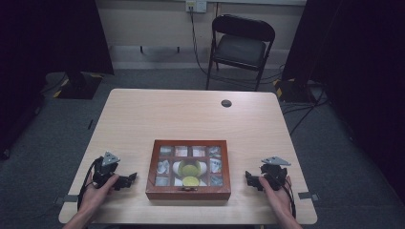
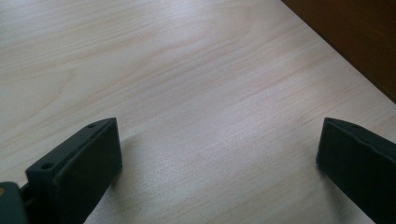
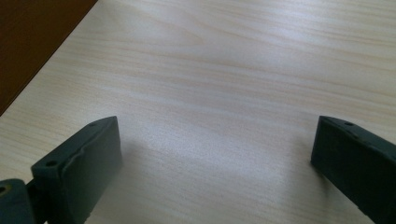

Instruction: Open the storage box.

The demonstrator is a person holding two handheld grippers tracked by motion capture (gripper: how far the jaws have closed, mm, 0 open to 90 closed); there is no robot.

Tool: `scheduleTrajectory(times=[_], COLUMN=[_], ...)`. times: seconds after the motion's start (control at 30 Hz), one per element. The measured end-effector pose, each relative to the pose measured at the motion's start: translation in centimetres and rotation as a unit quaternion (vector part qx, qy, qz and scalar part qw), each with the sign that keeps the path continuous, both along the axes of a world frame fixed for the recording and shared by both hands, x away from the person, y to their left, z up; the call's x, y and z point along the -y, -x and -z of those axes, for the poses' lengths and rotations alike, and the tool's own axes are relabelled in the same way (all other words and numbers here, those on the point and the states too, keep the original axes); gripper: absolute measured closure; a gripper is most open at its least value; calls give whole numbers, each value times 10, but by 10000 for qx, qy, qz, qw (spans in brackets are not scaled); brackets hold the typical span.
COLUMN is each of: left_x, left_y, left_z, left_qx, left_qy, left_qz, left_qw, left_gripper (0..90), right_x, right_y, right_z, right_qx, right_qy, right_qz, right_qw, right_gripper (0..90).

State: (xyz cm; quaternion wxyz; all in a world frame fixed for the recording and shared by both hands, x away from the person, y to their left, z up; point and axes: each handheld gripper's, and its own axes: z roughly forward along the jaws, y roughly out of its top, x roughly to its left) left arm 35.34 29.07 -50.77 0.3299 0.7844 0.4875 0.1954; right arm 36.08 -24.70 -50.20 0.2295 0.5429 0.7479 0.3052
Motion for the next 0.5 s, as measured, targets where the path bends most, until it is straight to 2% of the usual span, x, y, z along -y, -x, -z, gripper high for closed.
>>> scheduleTrajectory(times=[0.27,0.33,0.43,0.5], left_x=[2,1,-2,-3], left_y=[1,2,4,4], left_z=[0,-1,-3,-5], left_qx=[10,-46,-79,-29], left_qy=[67,29,10,56], left_qz=[-109,-29,-7,-73], left_qw=[9999,10000,10000,10000], left_gripper=[0,0,35,108], right_x=[0,1,2,2], right_y=[0,1,1,1], right_z=[0,0,0,0], right_qx=[-16,-21,-25,-24], right_qy=[-9,-14,-14,-13], right_qz=[-19,-50,-94,-118], right_qw=[10000,10000,10000,9999], right_gripper=[5,5,5,5])
